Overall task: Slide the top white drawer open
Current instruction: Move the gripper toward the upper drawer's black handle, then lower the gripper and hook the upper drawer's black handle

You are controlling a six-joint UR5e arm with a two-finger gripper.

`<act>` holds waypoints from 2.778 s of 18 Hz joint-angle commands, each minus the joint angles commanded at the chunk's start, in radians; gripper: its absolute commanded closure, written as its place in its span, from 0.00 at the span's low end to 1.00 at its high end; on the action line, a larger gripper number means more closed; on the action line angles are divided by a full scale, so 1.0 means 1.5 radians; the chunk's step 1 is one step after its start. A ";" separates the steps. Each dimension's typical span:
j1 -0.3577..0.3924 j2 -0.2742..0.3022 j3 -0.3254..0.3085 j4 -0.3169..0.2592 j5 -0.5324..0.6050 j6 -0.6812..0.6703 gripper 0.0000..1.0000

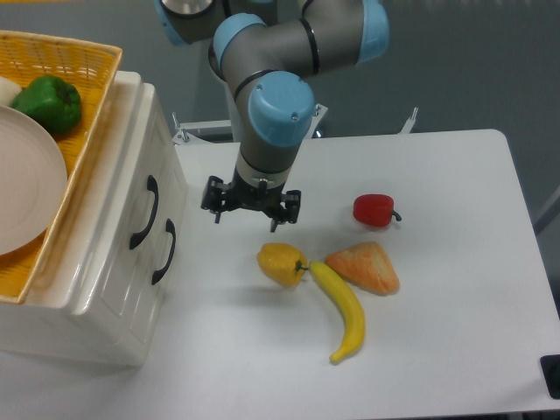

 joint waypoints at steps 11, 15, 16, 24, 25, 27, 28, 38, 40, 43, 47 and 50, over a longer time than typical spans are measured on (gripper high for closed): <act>-0.054 -0.001 0.013 -0.005 -0.019 -0.036 0.00; -0.062 -0.001 0.018 -0.007 -0.027 -0.034 0.00; -0.063 -0.001 0.018 -0.007 -0.032 -0.033 0.00; -0.073 -0.001 0.021 -0.012 -0.045 -0.034 0.00; -0.073 -0.001 0.021 -0.012 -0.044 -0.034 0.00; -0.073 -0.002 0.020 -0.012 -0.045 -0.034 0.00; -0.074 -0.002 0.021 -0.012 -0.045 -0.034 0.00; -0.077 -0.005 0.020 -0.012 -0.041 -0.032 0.00; -0.076 -0.005 0.020 -0.012 -0.040 -0.032 0.00; -0.076 -0.006 0.019 -0.013 -0.039 -0.031 0.00; -0.076 -0.009 0.018 -0.014 -0.038 -0.028 0.00; -0.077 -0.009 0.018 -0.014 -0.038 -0.028 0.00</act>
